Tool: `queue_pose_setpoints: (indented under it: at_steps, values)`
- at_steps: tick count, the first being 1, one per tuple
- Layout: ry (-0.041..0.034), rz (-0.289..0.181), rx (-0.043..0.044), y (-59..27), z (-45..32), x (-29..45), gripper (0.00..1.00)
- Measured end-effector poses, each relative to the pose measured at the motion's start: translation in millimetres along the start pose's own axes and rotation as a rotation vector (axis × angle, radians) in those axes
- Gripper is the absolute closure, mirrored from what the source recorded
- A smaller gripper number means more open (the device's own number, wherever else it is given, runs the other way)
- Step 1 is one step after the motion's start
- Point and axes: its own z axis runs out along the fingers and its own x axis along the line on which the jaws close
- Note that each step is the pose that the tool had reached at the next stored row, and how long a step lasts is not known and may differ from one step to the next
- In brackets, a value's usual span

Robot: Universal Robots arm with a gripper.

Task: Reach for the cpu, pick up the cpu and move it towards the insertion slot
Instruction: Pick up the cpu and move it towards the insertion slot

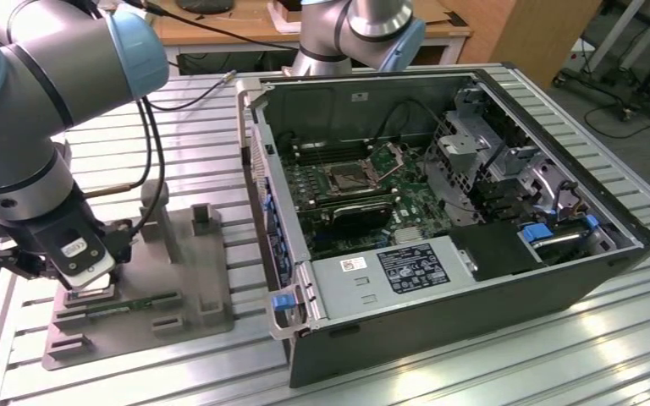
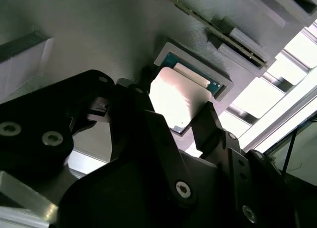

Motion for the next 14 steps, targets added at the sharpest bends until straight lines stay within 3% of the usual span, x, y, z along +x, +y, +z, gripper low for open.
queue_pose_setpoints:
  at_steps: [14]
  values:
    - [-0.0002, 0.005, 0.0001, -0.2, 0.0, 0.0, 0.45]
